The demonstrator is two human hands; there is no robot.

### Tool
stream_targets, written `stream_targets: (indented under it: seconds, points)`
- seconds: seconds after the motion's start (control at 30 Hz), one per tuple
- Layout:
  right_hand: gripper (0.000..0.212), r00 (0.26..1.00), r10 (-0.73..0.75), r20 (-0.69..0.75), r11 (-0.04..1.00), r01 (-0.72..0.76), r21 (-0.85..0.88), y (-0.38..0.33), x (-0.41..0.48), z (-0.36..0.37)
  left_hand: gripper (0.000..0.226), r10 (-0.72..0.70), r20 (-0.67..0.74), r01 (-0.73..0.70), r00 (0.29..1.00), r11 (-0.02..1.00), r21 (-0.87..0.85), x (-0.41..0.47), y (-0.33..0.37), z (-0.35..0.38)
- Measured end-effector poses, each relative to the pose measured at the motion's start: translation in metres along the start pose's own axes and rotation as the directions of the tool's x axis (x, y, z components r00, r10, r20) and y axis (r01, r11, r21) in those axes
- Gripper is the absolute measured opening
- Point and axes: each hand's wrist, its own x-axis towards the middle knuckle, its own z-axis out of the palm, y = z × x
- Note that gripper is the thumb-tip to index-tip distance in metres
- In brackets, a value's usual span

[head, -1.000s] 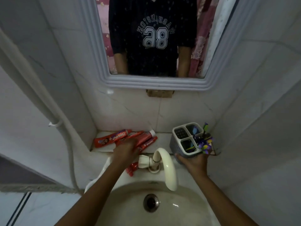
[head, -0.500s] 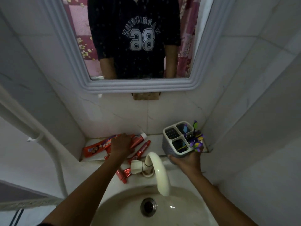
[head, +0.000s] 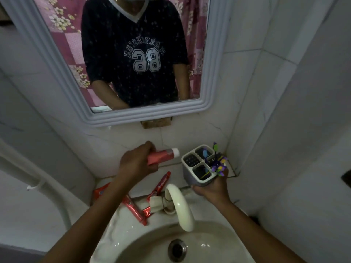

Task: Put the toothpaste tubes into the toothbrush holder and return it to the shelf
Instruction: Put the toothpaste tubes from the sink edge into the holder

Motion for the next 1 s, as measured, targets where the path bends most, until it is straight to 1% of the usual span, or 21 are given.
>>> stream_targets:
  seconds: [0.07, 0.13, 0.27, 0.33, 0.4, 0.43, 0.47, 0.5, 0.53, 0.6, 0.63, 0.67, 0.7, 0.73, 0.77, 0.8, 0.87, 0.9, 0.93, 0.97, 1.0]
  points:
    - [0.085, 1.0, -0.004, -0.009, 1.0, 0.004, 0.008, -0.002, 0.0, 0.0, 0.041, 0.189, -0.019, -0.187, 0.982, 0.978, 0.094, 0.015, 0.024, -0.016]
    - [0.086, 1.0, 0.003, -0.021, 1.0, -0.003, 0.004, -0.002, 0.001, 0.001, 0.04, 0.314, 0.045, -0.315, 0.948, 0.919, 0.237, 0.033, 0.048, -0.023]
    - [0.09, 0.999, 0.033, 0.018, 0.996, -0.034, 0.083, 0.001, 0.005, 0.003, 0.036, 0.375, 0.306, -0.476, 0.875, 0.779, 0.407, 0.065, 0.084, -0.013]
    - [0.087, 0.997, 0.053, 0.053, 0.994, -0.057, 0.092, 0.001, 0.004, 0.002, 0.028, 0.411, 0.382, -0.553, 0.828, 0.709, 0.437, 0.075, 0.097, -0.002]
    - [0.077, 0.998, 0.053, 0.03, 0.996, -0.055, 0.068, -0.001, 0.005, 0.001, 0.027, 0.443, 0.445, -0.619, 0.779, 0.657, 0.431, 0.082, 0.106, 0.01]
    - [0.065, 0.999, 0.044, 0.011, 0.992, -0.045, 0.119, -0.001, 0.007, 0.001, 0.027, 0.461, 0.471, -0.652, 0.752, 0.623, 0.432, 0.085, 0.109, 0.016]
    - [0.054, 0.999, 0.037, 0.012, 0.969, -0.039, 0.242, -0.006, 0.007, 0.001, 0.025, 0.477, 0.485, -0.675, 0.733, 0.597, 0.434, 0.088, 0.11, 0.02]
    - [0.048, 0.999, 0.039, 0.025, 0.939, -0.045, 0.341, -0.009, 0.008, 0.001, 0.024, 0.49, 0.483, -0.683, 0.726, 0.594, 0.424, 0.09, 0.108, 0.024]
    - [0.043, 0.998, 0.035, 0.05, 0.911, -0.052, 0.408, -0.009, 0.009, 0.001, 0.025, 0.495, 0.475, -0.679, 0.728, 0.619, 0.396, 0.091, 0.104, 0.027]
    - [0.037, 0.998, 0.045, 0.048, 0.904, -0.061, 0.424, -0.006, 0.013, 0.002, 0.036, 0.482, 0.466, -0.642, 0.742, 0.712, 0.285, 0.092, 0.092, 0.028]
    - [0.036, 0.998, 0.046, 0.052, 0.919, -0.063, 0.388, -0.007, 0.011, 0.001, 0.041, 0.473, 0.454, -0.608, 0.755, 0.765, 0.214, 0.092, 0.086, 0.025]
    - [0.041, 0.995, 0.044, 0.086, 0.93, -0.072, 0.361, -0.01, 0.009, 0.001, 0.043, 0.468, 0.425, -0.566, 0.774, 0.813, 0.137, 0.09, 0.078, 0.022]
    - [0.056, 0.996, 0.015, 0.082, 0.955, -0.039, 0.295, -0.01, 0.009, -0.001, 0.044, 0.465, 0.381, -0.522, 0.799, 0.851, 0.056, 0.087, 0.07, 0.018]
    - [0.079, 0.997, 0.008, 0.073, 0.965, -0.027, 0.26, -0.01, 0.009, -0.001, 0.043, 0.455, 0.323, -0.471, 0.83, 0.882, -0.032, 0.08, 0.06, 0.013]
    - [0.094, 0.997, 0.0, 0.081, 0.953, -0.025, 0.301, -0.012, 0.01, -0.002, 0.042, 0.429, 0.255, -0.409, 0.867, 0.903, -0.129, 0.072, 0.049, 0.01]
    - [0.092, 0.998, -0.001, 0.057, 0.936, -0.019, 0.352, -0.008, 0.013, 0.0, 0.04, 0.378, 0.184, -0.337, 0.907, 0.916, -0.218, 0.061, 0.037, 0.007]
    - [0.065, 0.993, 0.079, 0.092, 0.923, -0.108, 0.37, -0.01, 0.013, 0.005, 0.036, 0.177, 0.105, -0.14, 0.979, 0.948, -0.287, 0.035, 0.009, 0.008]
    - [0.064, 0.989, 0.136, 0.059, 0.898, -0.148, 0.415, -0.011, 0.014, 0.008, 0.033, 0.049, 0.112, -0.016, 0.993, 0.962, -0.274, 0.023, -0.006, 0.012]
    - [0.073, 0.986, 0.15, 0.079, 0.846, -0.169, 0.505, -0.007, 0.016, 0.013, 0.031, -0.075, 0.138, 0.107, 0.988, 0.965, -0.241, 0.009, -0.023, 0.019]
    - [0.083, 0.982, 0.165, 0.09, 0.818, -0.187, 0.543, -0.007, 0.019, 0.015, 0.029, -0.177, 0.169, 0.21, 0.97, 0.957, -0.2, -0.003, -0.038, 0.029]
    - [0.087, 0.973, 0.195, 0.127, 0.795, -0.232, 0.561, -0.003, 0.025, 0.014, 0.029, -0.25, 0.189, 0.281, 0.95, 0.946, -0.162, -0.016, -0.052, 0.039]
